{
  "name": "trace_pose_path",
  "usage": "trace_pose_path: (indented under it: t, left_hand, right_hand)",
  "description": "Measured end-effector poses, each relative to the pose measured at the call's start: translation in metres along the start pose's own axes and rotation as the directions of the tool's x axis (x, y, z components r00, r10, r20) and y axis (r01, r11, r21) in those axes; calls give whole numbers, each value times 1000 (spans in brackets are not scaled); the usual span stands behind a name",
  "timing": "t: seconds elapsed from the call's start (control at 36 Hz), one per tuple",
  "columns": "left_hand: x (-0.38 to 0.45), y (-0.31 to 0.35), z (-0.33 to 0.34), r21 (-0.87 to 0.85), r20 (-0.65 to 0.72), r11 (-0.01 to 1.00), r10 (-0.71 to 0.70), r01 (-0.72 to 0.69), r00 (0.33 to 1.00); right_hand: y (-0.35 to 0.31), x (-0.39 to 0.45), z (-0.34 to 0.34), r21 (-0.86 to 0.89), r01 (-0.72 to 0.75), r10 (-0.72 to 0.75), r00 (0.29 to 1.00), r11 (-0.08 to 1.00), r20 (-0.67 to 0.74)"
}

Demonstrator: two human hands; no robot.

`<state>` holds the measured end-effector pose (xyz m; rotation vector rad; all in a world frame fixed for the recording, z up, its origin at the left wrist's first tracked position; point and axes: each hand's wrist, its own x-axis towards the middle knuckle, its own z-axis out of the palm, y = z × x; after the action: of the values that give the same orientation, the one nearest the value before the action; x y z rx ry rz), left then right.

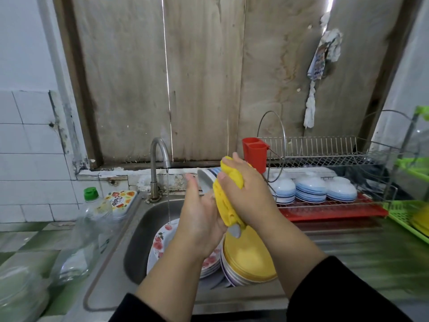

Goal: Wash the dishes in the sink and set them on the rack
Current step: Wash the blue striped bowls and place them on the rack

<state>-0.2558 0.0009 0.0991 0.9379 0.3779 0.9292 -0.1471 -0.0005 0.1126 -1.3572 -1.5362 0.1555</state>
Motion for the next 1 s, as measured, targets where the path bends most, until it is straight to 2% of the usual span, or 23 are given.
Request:
trace_pose_path:
  t: [0.08, 0.19, 0.28, 0.39, 0.5, 0.64, 0.75, 0.92, 1.0]
  left_hand:
    - [1, 3, -5, -87, -63, 996, -2, -3, 998]
    - [1, 3, -6, -216, -119, 975, -81, 53, 990]
    - [3, 2, -7, -292, -152, 952, -138, 89, 979]
    - [9, 2, -4, -317, -211, 945, -154, 81, 965]
    - [9, 0, 1, -314, -249, 944, -184, 101, 951]
    - [9, -3, 0, -338, -314, 940, -150, 37, 937]
    - [10, -10, 5, -361, -294, 932, -113, -1, 949]
    - [14, -22, 20, -376, -259, 926, -154, 47, 954]
    - [20, -31, 27, -359, -207, 924, -216, 131, 954]
  right_hand:
    - [0, -2, -7, -112, 139, -119, 978, 984, 171]
    - [3, -3, -14, -212, 297, -209, 911, 931, 355]
    - [6, -4, -19, -218, 320, -203, 879, 922, 431]
    - [4, -7, -32, -213, 258, -120, 856, 943, 503]
    - [6, -8, -50, -214, 226, -90, 858, 950, 505]
    - [20, -11, -74, -286, 124, 44, 855, 950, 516]
    - [30, -16, -87, -350, 174, 47, 840, 920, 540]
    - [37, -28, -108, -417, 205, 23, 877, 885, 480]
    - [47, -35, -121, -464, 210, 20, 896, 861, 443]
